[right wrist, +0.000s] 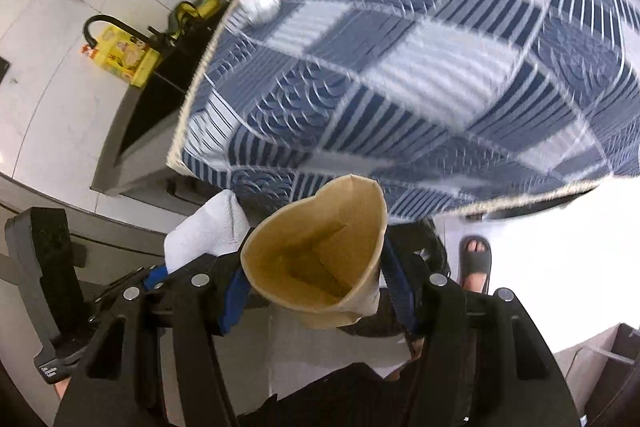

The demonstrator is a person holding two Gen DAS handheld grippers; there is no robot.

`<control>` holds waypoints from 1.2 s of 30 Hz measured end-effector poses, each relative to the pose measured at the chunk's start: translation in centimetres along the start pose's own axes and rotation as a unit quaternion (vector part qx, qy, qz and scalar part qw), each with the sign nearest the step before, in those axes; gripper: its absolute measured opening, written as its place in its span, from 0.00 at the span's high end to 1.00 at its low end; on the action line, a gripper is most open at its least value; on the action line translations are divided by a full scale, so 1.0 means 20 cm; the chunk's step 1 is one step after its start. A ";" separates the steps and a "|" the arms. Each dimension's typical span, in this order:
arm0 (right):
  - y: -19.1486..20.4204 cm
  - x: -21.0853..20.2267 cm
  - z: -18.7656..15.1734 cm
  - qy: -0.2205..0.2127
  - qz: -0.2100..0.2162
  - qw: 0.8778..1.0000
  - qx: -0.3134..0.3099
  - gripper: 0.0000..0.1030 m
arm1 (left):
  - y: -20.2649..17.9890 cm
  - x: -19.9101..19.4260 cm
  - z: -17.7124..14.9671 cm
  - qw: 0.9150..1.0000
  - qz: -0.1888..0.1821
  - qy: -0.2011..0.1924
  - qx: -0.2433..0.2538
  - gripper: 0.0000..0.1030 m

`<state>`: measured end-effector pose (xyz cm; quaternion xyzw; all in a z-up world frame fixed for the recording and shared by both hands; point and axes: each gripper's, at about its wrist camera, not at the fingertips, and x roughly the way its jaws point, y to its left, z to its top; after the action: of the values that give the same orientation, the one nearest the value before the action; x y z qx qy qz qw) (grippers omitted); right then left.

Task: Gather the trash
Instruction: 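Carry the tissue and tan cup down over the black trash bin, then open the left tool and right tool to drop tissue and cup into the bin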

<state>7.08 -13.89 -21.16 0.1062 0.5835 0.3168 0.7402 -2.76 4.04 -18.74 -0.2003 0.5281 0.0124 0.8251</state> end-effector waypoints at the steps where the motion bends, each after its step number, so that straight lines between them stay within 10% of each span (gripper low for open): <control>1: -0.01 0.03 -0.01 0.007 0.000 1.000 0.005 0.43 | 0.00 0.01 -0.01 1.000 0.001 0.004 0.002 0.74; 27: -0.30 0.57 -0.17 0.144 -0.044 0.987 0.046 0.42 | 0.30 0.64 -0.32 0.983 0.013 0.149 -0.107 0.74; 36: -0.33 0.54 -0.12 0.075 -0.022 0.995 0.067 0.42 | 0.31 0.77 -0.40 0.975 0.017 0.179 -0.127 0.74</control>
<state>8.48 -13.09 -33.94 0.1185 0.6594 0.2683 0.6922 -4.27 4.08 -37.16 -0.2933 0.6650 0.0574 0.6844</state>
